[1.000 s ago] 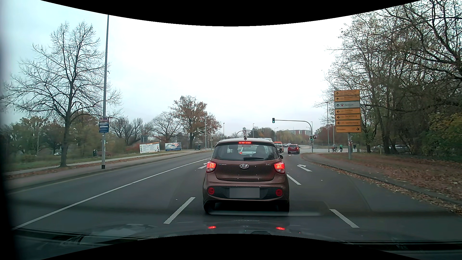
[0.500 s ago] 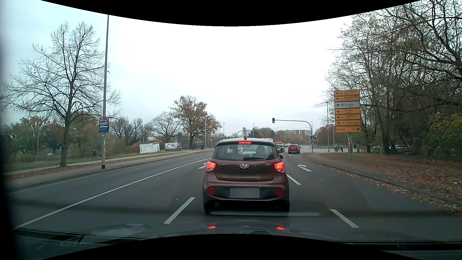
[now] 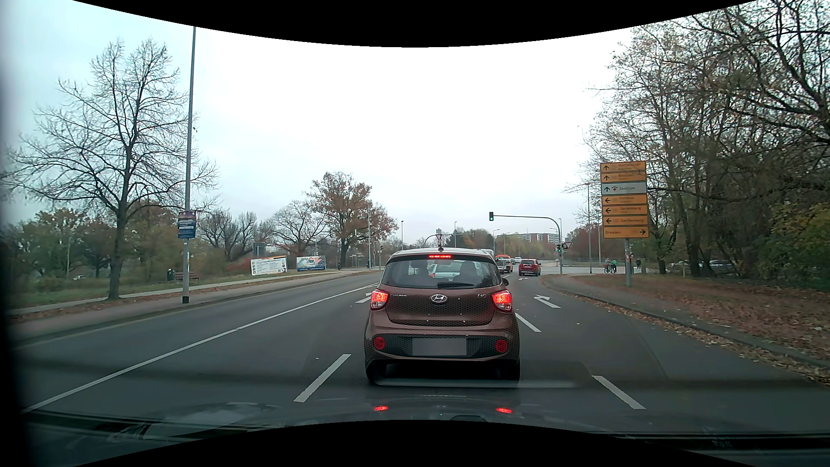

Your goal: Follow the waypoints while adhering to traffic rules and regulations

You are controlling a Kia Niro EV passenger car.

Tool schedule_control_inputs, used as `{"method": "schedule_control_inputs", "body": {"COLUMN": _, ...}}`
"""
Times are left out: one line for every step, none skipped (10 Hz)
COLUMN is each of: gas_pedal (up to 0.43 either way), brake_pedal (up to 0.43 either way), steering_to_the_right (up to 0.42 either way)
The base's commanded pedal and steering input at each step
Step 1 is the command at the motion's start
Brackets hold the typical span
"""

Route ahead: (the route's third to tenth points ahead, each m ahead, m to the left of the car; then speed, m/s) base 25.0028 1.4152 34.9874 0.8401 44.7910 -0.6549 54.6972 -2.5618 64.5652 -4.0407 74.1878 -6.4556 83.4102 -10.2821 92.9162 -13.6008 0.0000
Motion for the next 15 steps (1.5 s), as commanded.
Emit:
{"method": "schedule_control_inputs", "body": {"gas_pedal": 0.0, "brake_pedal": 0.36, "steering_to_the_right": 0.02}}
{"method": "schedule_control_inputs", "body": {"gas_pedal": 0.0, "brake_pedal": 0.36, "steering_to_the_right": 0.02}}
{"method": "schedule_control_inputs", "body": {"gas_pedal": 0.0, "brake_pedal": 0.36, "steering_to_the_right": 0.021}}
{"method": "schedule_control_inputs", "body": {"gas_pedal": 0.0, "brake_pedal": 0.36, "steering_to_the_right": 0.02}}
{"method": "schedule_control_inputs", "body": {"gas_pedal": 0.0, "brake_pedal": 0.36, "steering_to_the_right": 0.02}}
{"method": "schedule_control_inputs", "body": {"gas_pedal": 0.0, "brake_pedal": 0.36, "steering_to_the_right": 0.02}}
{"method": "schedule_control_inputs", "body": {"gas_pedal": 0.0, "brake_pedal": 0.36, "steering_to_the_right": 0.02}}
{"method": "schedule_control_inputs", "body": {"gas_pedal": 0.0, "brake_pedal": 0.36, "steering_to_the_right": 0.02}}
{"method": "schedule_control_inputs", "body": {"gas_pedal": 0.0, "brake_pedal": 0.36, "steering_to_the_right": 0.02}}
{"method": "schedule_control_inputs", "body": {"gas_pedal": 0.0, "brake_pedal": 0.36, "steering_to_the_right": 0.021}}
{"method": "schedule_control_inputs", "body": {"gas_pedal": 0.0, "brake_pedal": 0.36, "steering_to_the_right": 0.02}}
{"method": "schedule_control_inputs", "body": {"gas_pedal": 0.0, "brake_pedal": 0.36, "steering_to_the_right": 0.021}}
{"method": "schedule_control_inputs", "body": {"gas_pedal": 0.0, "brake_pedal": 0.36, "steering_to_the_right": 0.021}}
{"method": "schedule_control_inputs", "body": {"gas_pedal": 0.0, "brake_pedal": 0.36, "steering_to_the_right": 0.02}}
{"method": "schedule_control_inputs", "body": {"gas_pedal": 0.0, "brake_pedal": 0.36, "steering_to_the_right": 0.021}}
